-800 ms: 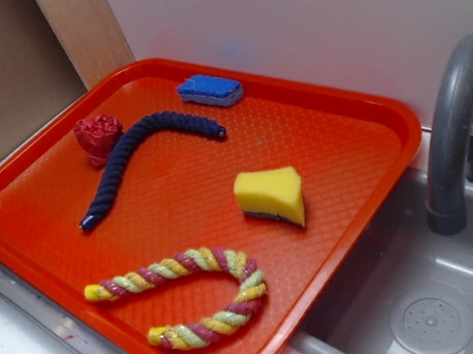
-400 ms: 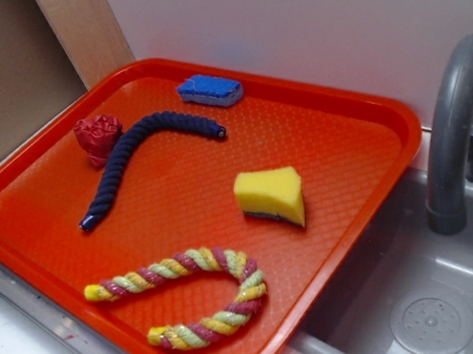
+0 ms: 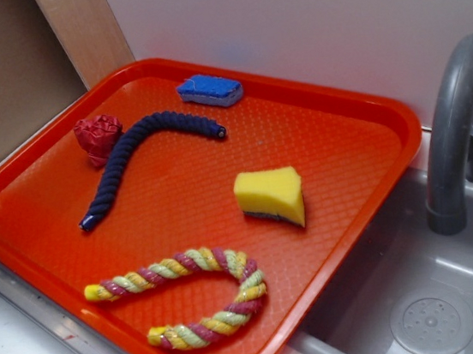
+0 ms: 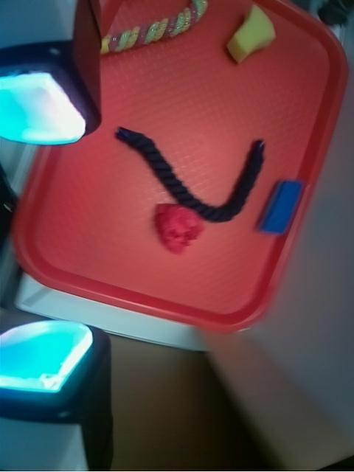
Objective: Grab the green sponge.
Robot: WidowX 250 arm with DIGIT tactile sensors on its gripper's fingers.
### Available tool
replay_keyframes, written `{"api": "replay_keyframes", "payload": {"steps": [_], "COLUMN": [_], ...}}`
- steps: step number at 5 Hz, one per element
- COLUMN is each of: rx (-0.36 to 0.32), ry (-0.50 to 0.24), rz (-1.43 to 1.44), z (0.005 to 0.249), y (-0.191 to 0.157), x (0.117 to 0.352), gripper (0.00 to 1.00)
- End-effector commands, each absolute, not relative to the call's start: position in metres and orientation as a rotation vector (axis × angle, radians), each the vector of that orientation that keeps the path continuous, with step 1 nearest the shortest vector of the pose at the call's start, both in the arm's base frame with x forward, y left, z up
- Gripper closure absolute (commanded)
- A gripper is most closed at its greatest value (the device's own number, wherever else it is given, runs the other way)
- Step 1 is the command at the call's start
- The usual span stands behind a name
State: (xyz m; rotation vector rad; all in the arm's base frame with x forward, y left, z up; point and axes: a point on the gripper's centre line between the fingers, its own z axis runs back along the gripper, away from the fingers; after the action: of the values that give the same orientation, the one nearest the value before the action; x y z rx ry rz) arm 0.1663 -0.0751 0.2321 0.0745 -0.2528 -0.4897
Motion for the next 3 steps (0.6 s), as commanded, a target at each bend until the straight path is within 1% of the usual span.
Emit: {"api": "replay_keyframes", "payload": {"steps": [1, 2, 3], "rx": [0.001, -0.094, -0.138], "ry": [-0.392, -0.345, -0.302], "rz": [-0.992, -1.232, -1.302], "z": [0.215, 0.190, 0.169], "y": [-0.171, -0.222, -0.266], "x": [0.194, 0.193, 0.196], "gripper": [0.00, 0.00, 0.00]}}
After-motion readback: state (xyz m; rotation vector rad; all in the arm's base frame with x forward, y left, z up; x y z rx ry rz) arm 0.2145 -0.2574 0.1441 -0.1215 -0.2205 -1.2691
